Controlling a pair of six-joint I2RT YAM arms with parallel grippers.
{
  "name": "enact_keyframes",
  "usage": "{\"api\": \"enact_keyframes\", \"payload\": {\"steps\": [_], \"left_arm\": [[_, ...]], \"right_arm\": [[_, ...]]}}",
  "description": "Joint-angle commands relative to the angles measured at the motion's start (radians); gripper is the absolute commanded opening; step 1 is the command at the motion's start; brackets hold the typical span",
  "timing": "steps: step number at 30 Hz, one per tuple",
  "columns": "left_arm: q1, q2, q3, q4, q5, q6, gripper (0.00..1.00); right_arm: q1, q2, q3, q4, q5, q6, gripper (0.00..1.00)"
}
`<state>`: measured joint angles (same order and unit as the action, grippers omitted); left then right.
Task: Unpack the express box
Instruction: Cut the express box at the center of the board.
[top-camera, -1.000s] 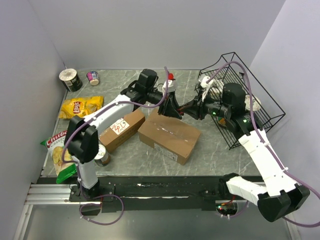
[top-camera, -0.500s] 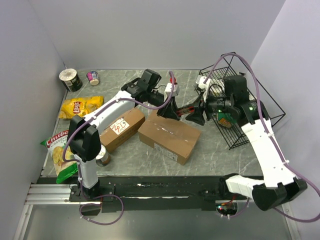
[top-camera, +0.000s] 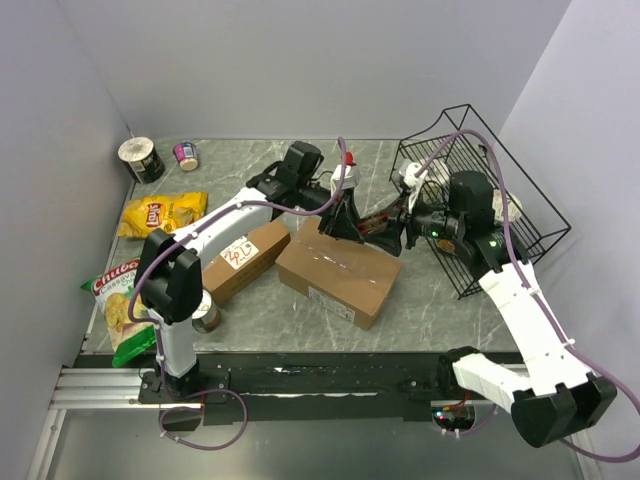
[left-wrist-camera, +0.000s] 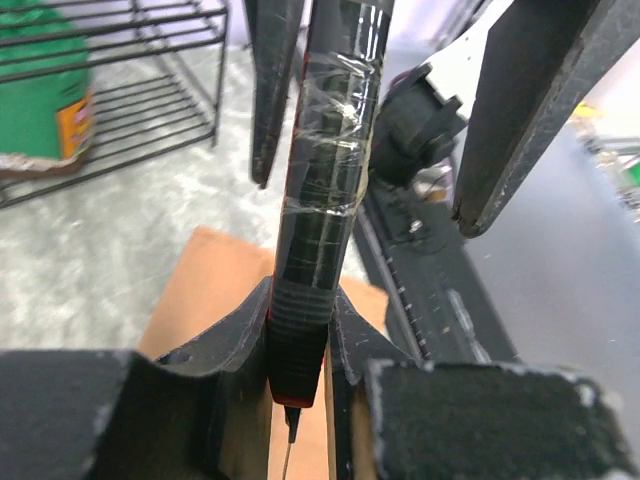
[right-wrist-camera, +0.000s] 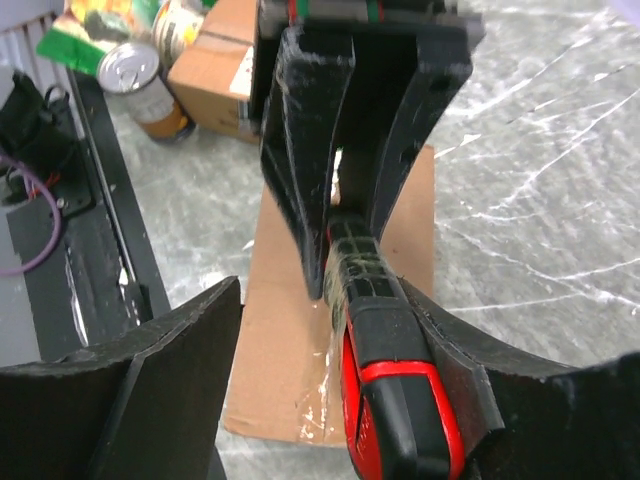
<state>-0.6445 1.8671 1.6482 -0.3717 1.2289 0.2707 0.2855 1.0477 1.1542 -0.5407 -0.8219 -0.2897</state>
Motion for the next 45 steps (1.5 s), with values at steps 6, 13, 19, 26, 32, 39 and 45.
{"api": "enact_keyframes", "payload": {"steps": [6,13,19,26,32,39,45], "left_arm": [[0.006,-0.039,-0.030,0.307,0.067,-0.260,0.01],[0.009,-0.039,-0.045,0.363,0.069,-0.347,0.01],[0.026,-0.043,-0.059,0.332,0.020,-0.324,0.01],[0.071,-0.097,-0.177,0.192,-0.346,-0.203,0.62],[0.086,-0.140,-0.355,0.252,-0.535,-0.196,0.68],[0.085,-0.099,-0.396,0.263,-0.571,-0.154,0.66],[0.083,-0.069,-0.415,0.255,-0.624,-0.130,0.64]], "right_arm": [[0.024,-0.020,-0.013,0.153,-0.043,0.116,0.61],[0.043,0.028,0.019,0.081,-0.103,0.080,0.40],[0.043,0.078,0.088,-0.095,-0.128,-0.031,0.00],[0.041,-0.046,-0.020,-0.041,0.225,0.030,0.00],[0.038,-0.155,-0.146,-0.026,0.214,-0.079,0.00],[0.040,-0.212,-0.235,0.019,0.149,-0.173,0.00],[0.041,-0.207,-0.261,0.004,0.141,-0.206,0.00]]}}
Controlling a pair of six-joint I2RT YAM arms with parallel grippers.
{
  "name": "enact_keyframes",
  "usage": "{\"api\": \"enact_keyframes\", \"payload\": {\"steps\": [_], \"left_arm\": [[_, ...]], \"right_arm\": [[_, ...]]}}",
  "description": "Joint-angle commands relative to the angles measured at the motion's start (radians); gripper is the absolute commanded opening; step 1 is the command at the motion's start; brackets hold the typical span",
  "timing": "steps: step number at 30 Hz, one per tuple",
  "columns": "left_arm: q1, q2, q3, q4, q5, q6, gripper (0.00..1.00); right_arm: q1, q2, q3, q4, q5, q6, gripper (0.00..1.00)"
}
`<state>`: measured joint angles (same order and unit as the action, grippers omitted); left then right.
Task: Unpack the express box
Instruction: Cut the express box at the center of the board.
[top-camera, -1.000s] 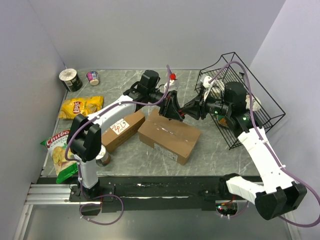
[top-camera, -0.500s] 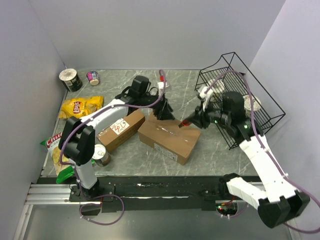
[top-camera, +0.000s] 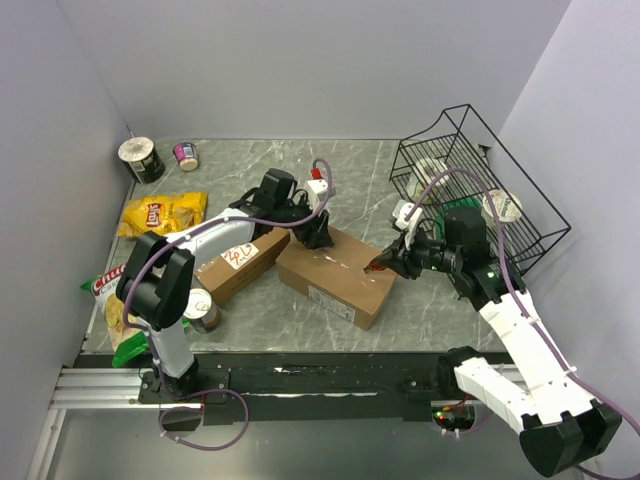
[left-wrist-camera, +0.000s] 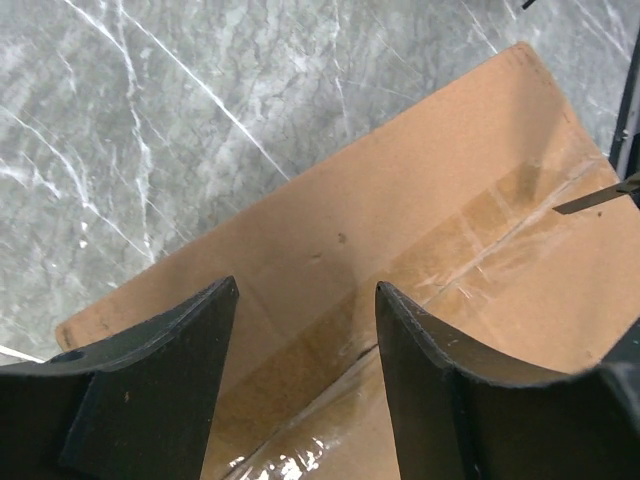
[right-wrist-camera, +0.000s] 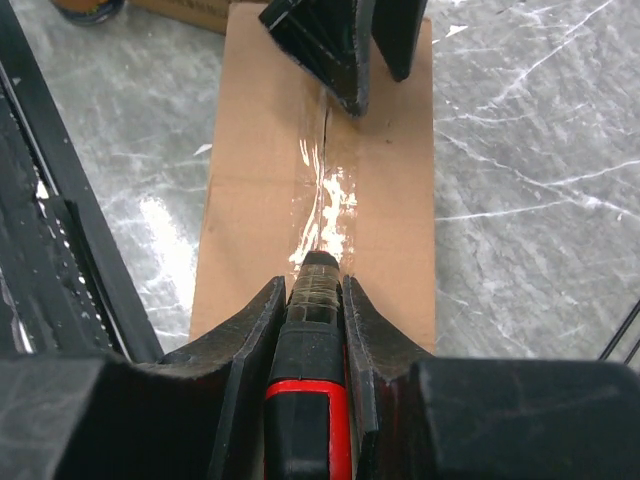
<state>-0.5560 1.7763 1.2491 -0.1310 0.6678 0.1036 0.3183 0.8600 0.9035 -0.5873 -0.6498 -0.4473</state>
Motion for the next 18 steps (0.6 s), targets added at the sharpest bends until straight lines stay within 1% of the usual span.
{"api": "enact_keyframes", "payload": {"steps": [1,8,14,18], "left_arm": [[-0.005,0.025,-0.022,0.014,-0.069,0.036,0.64],[-0.009,0.034,-0.039,0.018,-0.080,0.036,0.63],[-0.012,0.046,-0.036,0.018,-0.089,0.041,0.62],[-0.012,0.049,-0.040,0.016,-0.108,0.041,0.61]], "right_arm": [[0.008,-0.022,-0.017,0.066,-0.030,-0.047,0.00],[0.011,-0.015,-0.018,0.031,-0.014,-0.100,0.00],[0.011,-0.015,-0.011,0.000,0.010,-0.097,0.00],[0.013,-0.001,0.034,-0.106,0.030,-0.090,0.00]]}}
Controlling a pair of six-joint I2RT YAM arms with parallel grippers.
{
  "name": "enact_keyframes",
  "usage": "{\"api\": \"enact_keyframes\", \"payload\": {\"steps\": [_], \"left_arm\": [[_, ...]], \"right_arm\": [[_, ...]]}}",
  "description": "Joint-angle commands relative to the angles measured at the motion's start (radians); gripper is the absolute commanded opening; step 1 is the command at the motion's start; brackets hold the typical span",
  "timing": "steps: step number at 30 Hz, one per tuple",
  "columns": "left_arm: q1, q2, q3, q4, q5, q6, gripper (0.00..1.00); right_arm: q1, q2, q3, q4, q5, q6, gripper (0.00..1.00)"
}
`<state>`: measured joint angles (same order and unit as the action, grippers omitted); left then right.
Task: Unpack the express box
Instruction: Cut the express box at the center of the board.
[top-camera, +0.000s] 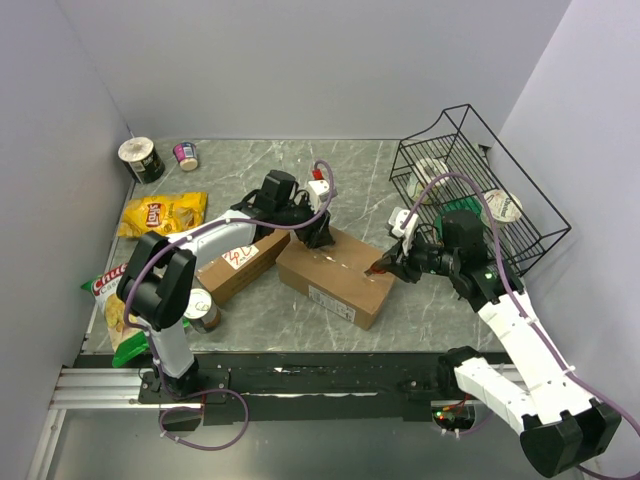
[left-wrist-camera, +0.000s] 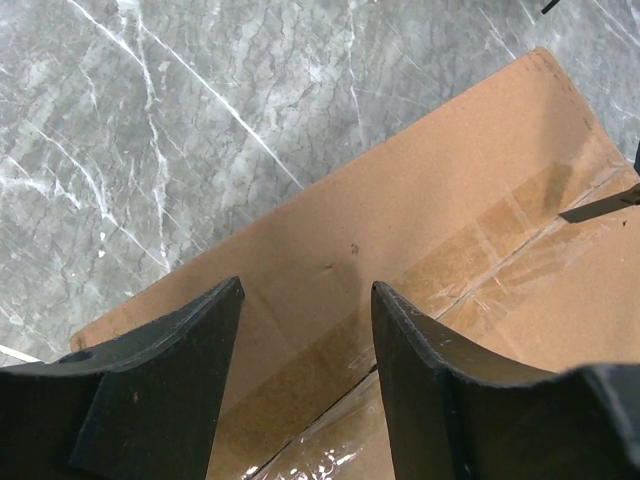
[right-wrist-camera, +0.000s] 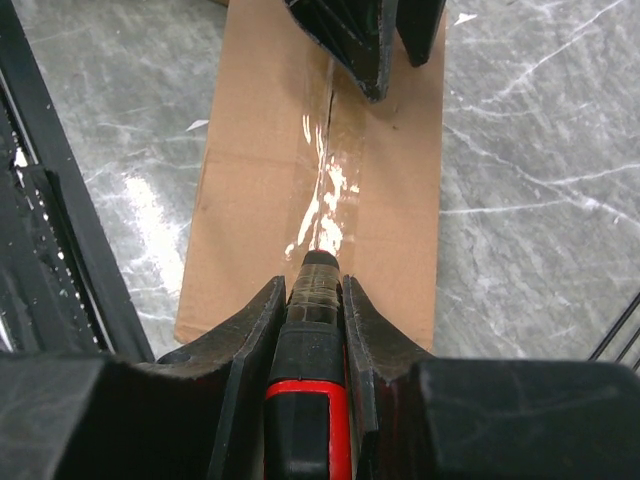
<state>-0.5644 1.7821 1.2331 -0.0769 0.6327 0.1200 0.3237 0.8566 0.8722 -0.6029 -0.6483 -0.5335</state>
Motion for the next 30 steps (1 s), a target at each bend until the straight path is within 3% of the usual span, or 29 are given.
{"api": "enact_keyframes", "payload": {"steps": [1,10,20,30], "left_arm": [[-0.003,0.045,-0.027,-0.038,-0.076,0.026,0.61],[-0.003,0.053,-0.047,-0.027,-0.100,0.023,0.60],[-0.011,0.063,-0.049,-0.026,-0.102,0.017,0.59],[-0.017,0.068,-0.049,-0.026,-0.116,0.010,0.59]], "right_arm": [[0.008,-0.001,0.068,-0.107,0.030,-0.003,0.00],[0.009,-0.010,0.099,-0.205,0.073,-0.016,0.00],[0.011,-0.019,0.117,-0.032,0.064,0.122,0.00],[0.018,0.036,0.128,-0.093,0.082,0.079,0.00]]}}
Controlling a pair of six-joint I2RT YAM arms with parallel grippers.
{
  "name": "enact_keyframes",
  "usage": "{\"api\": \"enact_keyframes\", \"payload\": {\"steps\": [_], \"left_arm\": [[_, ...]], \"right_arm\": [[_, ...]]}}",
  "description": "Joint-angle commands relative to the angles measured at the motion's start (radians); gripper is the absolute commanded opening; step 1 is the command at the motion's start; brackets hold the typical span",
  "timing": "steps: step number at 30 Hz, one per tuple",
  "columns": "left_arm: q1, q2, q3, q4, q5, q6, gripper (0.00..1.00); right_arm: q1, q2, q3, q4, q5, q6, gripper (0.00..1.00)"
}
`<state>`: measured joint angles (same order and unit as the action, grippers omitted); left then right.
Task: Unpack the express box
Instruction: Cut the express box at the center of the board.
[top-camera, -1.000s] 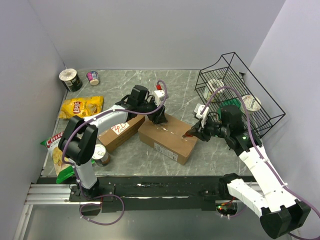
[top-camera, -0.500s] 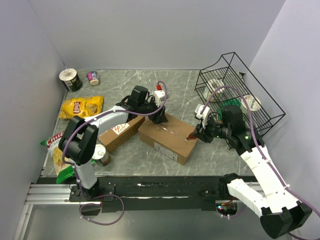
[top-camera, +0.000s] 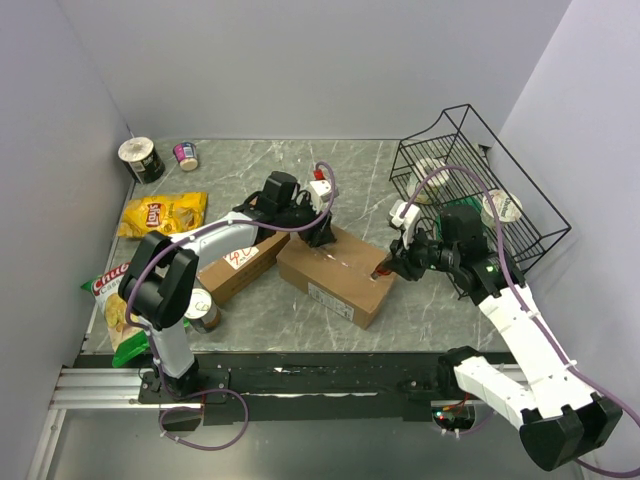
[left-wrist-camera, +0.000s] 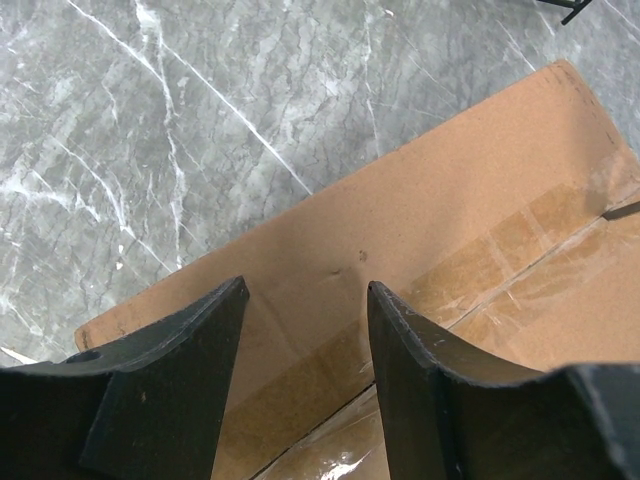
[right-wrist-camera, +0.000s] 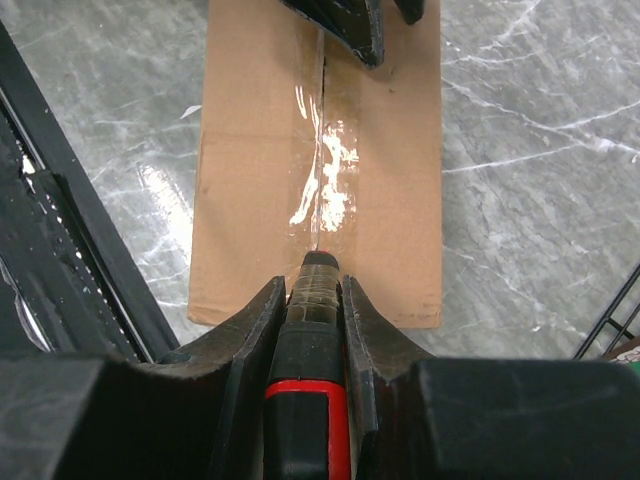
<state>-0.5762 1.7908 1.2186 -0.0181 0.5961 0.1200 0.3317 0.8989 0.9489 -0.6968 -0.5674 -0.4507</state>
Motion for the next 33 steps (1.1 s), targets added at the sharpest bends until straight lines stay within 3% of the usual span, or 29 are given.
{"api": "enact_keyframes", "payload": {"steps": [1,19,30,33], "left_arm": [[-0.005,0.061,-0.034,-0.085,-0.081,0.010,0.59],[-0.005,0.090,-0.051,-0.095,-0.180,0.026,0.43],[-0.005,0.104,-0.042,-0.103,-0.196,0.026,0.40],[-0.004,0.075,-0.015,-0.102,-0.213,0.001,0.45]], "right_arm": [[0.010,-0.006,0.053,-0.025,0.015,-0.006,0.00],[0.010,-0.057,0.096,-0.340,0.123,-0.052,0.00],[0.007,-0.087,0.151,-0.478,0.181,-0.077,0.00],[0.009,-0.106,0.148,-0.491,0.202,-0.077,0.00]]}}
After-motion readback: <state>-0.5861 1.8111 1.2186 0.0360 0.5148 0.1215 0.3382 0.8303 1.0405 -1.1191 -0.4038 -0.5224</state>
